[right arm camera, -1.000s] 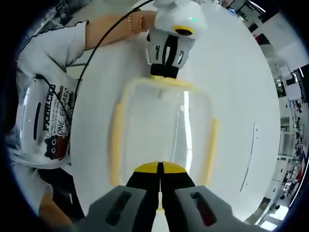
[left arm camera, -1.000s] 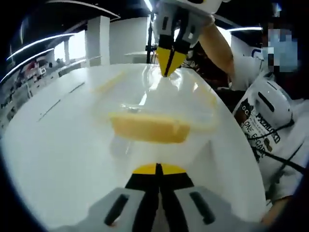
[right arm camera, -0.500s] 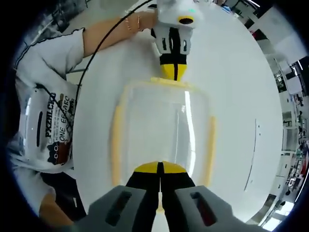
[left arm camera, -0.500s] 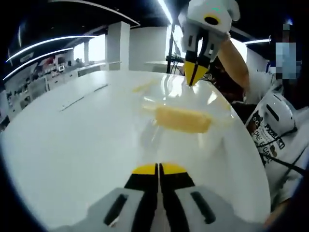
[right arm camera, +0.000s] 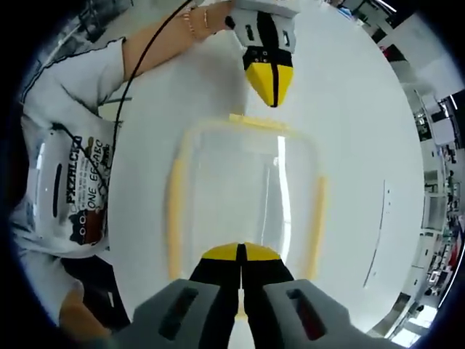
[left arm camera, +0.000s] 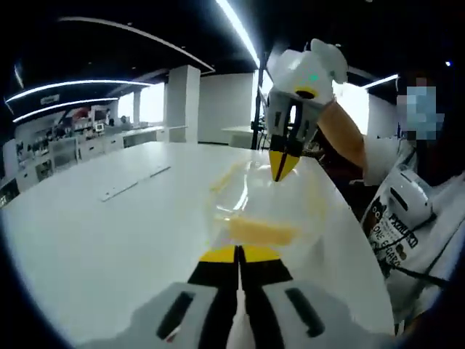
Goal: Snap each plastic latch of the storage box into its locked position after aligning the lid with the box until every specified latch is closed and the lid sits flush.
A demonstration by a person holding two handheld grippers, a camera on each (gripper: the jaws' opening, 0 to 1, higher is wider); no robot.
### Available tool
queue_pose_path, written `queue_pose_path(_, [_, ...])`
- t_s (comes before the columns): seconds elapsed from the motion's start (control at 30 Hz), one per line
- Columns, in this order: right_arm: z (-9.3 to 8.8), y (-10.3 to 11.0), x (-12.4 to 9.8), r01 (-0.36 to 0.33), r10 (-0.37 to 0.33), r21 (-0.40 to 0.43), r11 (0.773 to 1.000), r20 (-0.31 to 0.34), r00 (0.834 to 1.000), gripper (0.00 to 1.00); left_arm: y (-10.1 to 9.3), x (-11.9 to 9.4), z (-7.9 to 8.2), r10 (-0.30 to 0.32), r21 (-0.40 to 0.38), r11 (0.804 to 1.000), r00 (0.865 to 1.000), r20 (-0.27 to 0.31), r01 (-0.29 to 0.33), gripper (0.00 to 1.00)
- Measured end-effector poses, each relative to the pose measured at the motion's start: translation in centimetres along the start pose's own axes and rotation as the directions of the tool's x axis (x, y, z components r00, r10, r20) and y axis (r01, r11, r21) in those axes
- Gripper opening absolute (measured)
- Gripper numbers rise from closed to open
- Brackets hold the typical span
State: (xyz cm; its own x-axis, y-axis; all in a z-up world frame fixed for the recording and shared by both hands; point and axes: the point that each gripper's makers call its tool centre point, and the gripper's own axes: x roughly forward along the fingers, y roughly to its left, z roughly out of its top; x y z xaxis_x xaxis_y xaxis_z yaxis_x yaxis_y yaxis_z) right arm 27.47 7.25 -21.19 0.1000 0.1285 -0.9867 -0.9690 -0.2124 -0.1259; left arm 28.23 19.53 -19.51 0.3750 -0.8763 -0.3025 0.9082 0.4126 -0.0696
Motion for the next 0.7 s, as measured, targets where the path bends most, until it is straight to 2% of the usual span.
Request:
queue_pose_path(0.1, [-0.1, 0.1, 0.0, -0.004, 0.004, 0.000, 1.000, -0.001, 1.000, 0.00, 0.2, 0.1, 1.0, 0.010, 0.002, 1.000, 1.000, 0.001, -0.010, 0.00])
queue_pose_path(0.2, [-0.1, 0.3, -0.1, -0.001, 0.001, -0.003, 1.000, -0.001, 1.000, 0.00, -0.5, 0.7, 1.9, -0.011, 0.009, 1.000, 1.000, -0.018, 0.012, 0.00])
queue_pose_path(0.33, [-0.2, 0.4, -0.1, 0.001, -0.001, 0.004, 1.000, 0.016, 1.000, 0.00, -1.7, 1.7, 3.8, -0.043, 0.060, 0.997, 0.998, -0.051, 0.046, 0.00])
queue_pose_path(0.4, [-0.2, 0.5, -0.1, -0.002, 0.002, 0.007, 1.000, 0.029, 1.000, 0.00, -2.0, 2.2, 4.0, -0.052, 0.073, 0.996, 0.994, -0.095, 0.059, 0.00])
queue_pose_path(0.47, [-0.1, 0.6, -0.1, -0.004, 0.004, 0.012, 1.000, 0.044, 0.999, 0.00, -2.3, 3.0, 4.0, -0.074, 0.078, 0.993, 0.984, -0.165, 0.088, 0.00])
queue_pose_path(0.6, [0.2, 0.9, 0.1, 0.000, -0.001, 0.014, 1.000, 0.058, 0.998, 0.00, -3.1, 4.0, 4.0, -0.093, 0.073, 0.991, 0.965, -0.246, 0.115, 0.00])
queue_pose_path(0.7, [0.4, 1.0, 0.2, 0.004, -0.005, 0.012, 1.000, 0.065, 0.998, 0.00, -3.2, 4.5, 3.8, -0.086, 0.066, 0.992, 0.955, -0.284, 0.109, 0.00])
